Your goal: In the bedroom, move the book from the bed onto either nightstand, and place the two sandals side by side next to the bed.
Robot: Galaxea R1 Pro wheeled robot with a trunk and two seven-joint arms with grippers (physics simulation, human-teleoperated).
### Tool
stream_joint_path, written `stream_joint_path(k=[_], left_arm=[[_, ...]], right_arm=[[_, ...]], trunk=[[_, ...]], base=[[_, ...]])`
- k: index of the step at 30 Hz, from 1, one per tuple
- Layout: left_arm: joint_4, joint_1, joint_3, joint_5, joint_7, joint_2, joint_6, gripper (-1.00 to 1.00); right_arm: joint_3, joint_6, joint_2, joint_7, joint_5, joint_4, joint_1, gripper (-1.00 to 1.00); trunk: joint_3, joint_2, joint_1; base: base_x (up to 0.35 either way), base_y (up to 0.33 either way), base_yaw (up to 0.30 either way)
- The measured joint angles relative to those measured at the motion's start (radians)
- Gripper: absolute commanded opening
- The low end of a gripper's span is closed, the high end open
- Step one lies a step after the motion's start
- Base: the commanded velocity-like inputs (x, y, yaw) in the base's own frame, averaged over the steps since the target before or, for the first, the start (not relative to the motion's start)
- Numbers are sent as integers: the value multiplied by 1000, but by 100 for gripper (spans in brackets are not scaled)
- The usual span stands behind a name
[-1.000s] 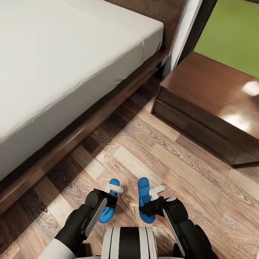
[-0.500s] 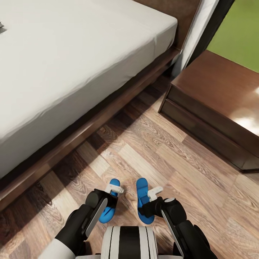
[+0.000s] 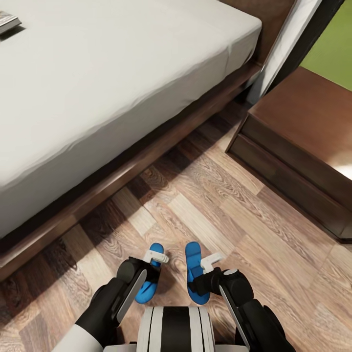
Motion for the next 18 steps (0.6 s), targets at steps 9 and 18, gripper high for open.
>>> stream_joint_path(k=[9, 18], left_arm=[[0, 0, -1, -2, -1, -1, 0, -100], [3, 0, -2, -4, -1, -9, 0, -100]], right_arm=[[0, 0, 0, 0, 1, 0, 0, -100], [-2, 0, 0, 0, 2, -1, 0, -100]], trunk=[[-9, 0, 0], [-10, 0, 0]], base=[[0, 0, 102], [-8, -129, 9]])
